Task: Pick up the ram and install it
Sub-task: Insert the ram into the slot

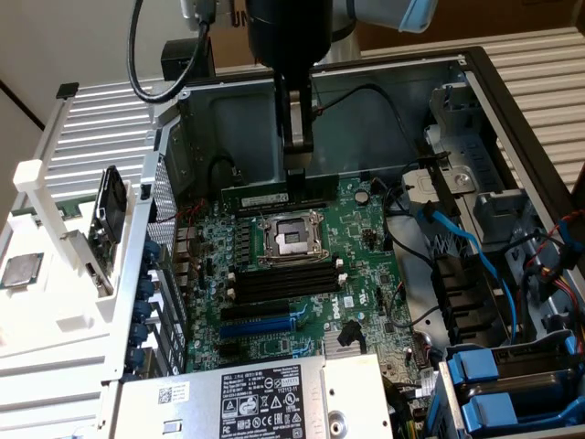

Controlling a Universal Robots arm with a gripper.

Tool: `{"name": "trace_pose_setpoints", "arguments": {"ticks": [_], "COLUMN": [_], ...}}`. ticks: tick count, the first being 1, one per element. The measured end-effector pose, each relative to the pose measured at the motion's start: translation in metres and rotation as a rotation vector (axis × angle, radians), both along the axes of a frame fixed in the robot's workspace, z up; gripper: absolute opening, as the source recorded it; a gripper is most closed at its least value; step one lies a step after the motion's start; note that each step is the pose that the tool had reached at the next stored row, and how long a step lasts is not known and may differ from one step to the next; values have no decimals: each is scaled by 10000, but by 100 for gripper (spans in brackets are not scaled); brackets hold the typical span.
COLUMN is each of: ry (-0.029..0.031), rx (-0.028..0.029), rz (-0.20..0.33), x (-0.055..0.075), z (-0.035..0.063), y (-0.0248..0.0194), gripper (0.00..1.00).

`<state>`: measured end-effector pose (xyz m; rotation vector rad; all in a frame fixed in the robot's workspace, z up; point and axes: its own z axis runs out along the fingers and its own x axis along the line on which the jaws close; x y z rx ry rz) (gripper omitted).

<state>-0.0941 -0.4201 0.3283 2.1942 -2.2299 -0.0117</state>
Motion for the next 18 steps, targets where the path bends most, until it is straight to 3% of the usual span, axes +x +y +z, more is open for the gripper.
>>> {"name": "trace_pose_setpoints", "arguments": {"ticks": [12, 16, 18], "ry": [1, 1, 1], "rx": [15, 137, 151], "rz": [1, 0, 0], "x": [39, 39, 38], "z": [-162, -271, -308], "y": [-42, -77, -88], "gripper": [12, 12, 12]}}
